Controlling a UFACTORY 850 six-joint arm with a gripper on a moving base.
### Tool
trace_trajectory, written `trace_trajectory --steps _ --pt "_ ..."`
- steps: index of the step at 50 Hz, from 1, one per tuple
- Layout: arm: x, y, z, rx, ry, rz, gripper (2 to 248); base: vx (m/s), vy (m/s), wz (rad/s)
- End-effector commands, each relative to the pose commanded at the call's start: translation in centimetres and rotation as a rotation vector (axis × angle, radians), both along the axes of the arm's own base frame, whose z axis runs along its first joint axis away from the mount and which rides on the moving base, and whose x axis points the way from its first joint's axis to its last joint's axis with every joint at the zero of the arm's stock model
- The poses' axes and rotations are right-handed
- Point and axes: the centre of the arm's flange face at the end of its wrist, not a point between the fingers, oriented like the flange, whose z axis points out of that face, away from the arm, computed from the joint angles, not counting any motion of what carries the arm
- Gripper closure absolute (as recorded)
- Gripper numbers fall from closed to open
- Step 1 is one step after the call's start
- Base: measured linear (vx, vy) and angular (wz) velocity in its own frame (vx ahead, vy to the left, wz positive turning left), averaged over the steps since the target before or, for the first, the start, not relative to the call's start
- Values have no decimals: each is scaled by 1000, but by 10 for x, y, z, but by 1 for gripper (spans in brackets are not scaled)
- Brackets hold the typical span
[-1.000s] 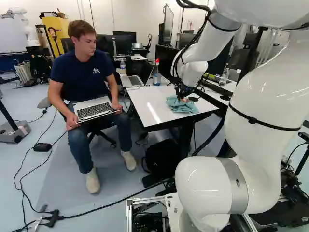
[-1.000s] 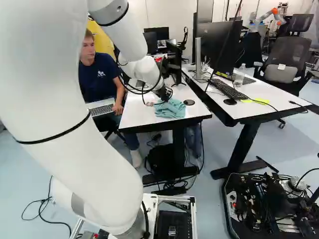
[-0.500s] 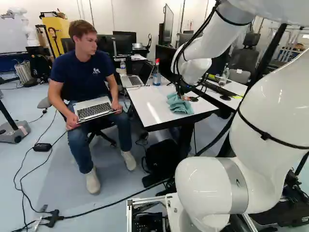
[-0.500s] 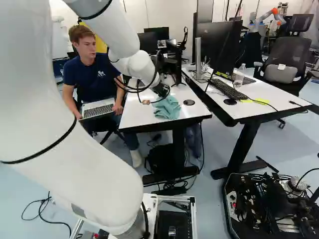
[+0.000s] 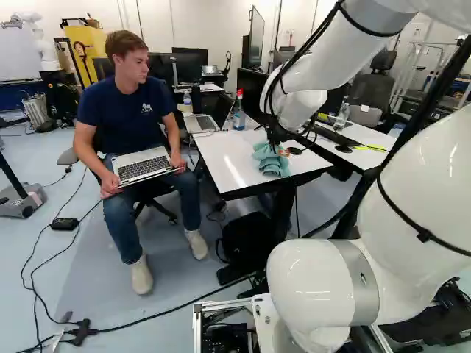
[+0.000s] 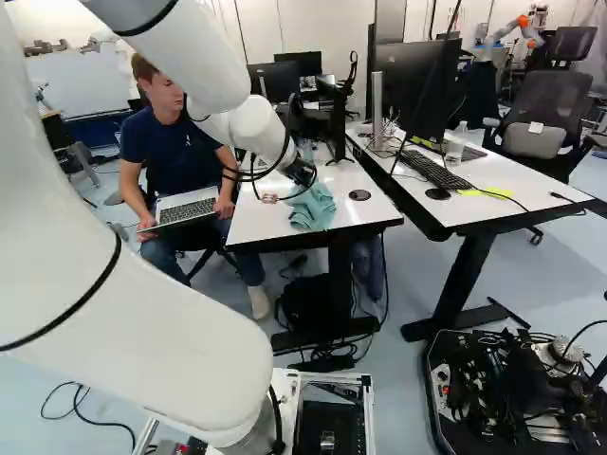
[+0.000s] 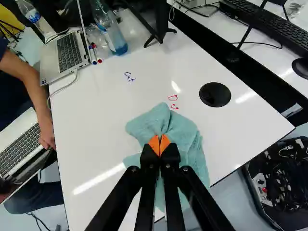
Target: Clean the table with the green towel
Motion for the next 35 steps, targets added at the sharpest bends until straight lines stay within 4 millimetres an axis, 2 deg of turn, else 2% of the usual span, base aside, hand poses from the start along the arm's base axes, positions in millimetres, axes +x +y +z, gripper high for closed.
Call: trace_trajectory --steps 20,35 --pt "2 0 0 0 0 1 228 0 0 0" --pt "28 -1 1 1 5 7 228 0 0 0"
